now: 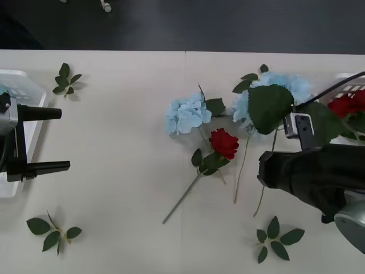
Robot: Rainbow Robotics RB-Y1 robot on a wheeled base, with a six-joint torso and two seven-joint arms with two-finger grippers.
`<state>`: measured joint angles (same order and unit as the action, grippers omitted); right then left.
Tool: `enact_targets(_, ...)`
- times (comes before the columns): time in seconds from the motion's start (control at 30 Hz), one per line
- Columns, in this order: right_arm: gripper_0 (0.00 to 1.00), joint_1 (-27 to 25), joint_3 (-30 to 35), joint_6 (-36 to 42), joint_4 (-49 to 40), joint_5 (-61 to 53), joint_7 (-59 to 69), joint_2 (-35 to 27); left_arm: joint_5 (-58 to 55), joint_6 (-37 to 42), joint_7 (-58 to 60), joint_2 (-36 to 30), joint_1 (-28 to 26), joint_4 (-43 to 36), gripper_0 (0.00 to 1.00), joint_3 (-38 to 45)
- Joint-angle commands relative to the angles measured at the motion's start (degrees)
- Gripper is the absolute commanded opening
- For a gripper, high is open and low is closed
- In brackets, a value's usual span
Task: Put the red flowers into the right box and the blue flowers into the left box
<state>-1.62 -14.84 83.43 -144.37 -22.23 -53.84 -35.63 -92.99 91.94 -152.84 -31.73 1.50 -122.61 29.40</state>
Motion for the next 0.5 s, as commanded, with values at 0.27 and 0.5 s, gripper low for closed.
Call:
enact_targets(0.27,0.00,3.82,-6.07,-23.49,17.81,3.60,-27.46,1.88,-0.09,-0.71,-0.62,-1.15,-1.59,-0.35,1.00,0.93)
enact_targets(0.5,0.00,9.18,-7.31,-38.17,28.62,1.22,-29.04,2.14,-0.09,-0.71,-0.62,-1.15,-1.59,-0.35,1.00,0.93)
